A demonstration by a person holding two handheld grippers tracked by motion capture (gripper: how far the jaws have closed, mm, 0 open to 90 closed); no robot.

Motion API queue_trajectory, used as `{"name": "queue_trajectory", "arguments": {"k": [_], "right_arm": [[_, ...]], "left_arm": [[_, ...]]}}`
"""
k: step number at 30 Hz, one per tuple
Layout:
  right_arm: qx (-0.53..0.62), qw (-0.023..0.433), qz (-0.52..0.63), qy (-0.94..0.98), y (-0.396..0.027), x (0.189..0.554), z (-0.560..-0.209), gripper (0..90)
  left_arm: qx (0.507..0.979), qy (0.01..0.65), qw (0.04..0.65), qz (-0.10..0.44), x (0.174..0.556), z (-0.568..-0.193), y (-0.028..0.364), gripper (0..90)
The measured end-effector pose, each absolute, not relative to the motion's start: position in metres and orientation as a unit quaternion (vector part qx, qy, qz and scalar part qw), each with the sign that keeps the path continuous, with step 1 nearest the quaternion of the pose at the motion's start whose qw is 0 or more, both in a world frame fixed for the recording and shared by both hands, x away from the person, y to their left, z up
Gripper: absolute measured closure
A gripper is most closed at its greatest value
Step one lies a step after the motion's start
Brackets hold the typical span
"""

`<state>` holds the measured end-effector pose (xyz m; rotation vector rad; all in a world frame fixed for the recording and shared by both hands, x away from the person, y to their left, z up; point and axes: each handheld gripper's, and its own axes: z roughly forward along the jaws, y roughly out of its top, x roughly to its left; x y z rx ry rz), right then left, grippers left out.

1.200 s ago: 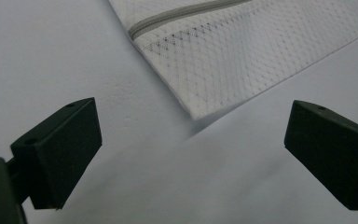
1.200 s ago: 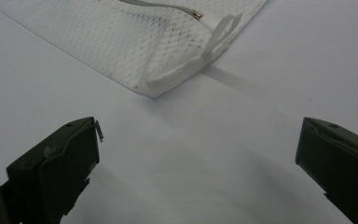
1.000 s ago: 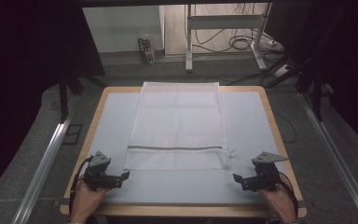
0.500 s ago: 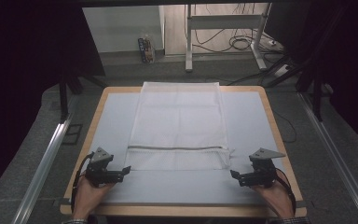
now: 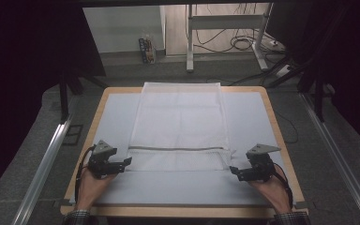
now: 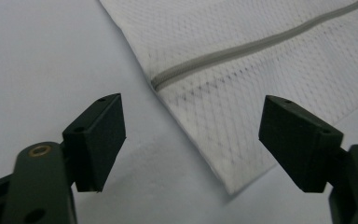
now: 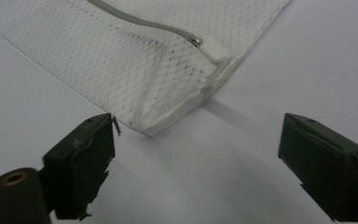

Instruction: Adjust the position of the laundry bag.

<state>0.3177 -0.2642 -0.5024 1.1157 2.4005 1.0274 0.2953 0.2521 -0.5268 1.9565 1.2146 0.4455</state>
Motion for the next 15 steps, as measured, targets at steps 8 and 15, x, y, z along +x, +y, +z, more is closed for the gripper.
{"name": "queue_trajectory", "arguments": {"k": [8, 15], "right_arm": [[0.383, 0.155, 0.333, 0.848, -0.253, 0.330, -0.497, 28.7], [0.381, 0.166, 0.340, 0.843, -0.245, 0.345, -0.492, 36.8]], "left_arm": [[0.776, 0.470, 0.380, 0.182, 0.313, -0.525, 0.249, 32.1], [0.772, 0.476, 0.381, 0.180, 0.330, -0.525, 0.249, 42.4]]}}
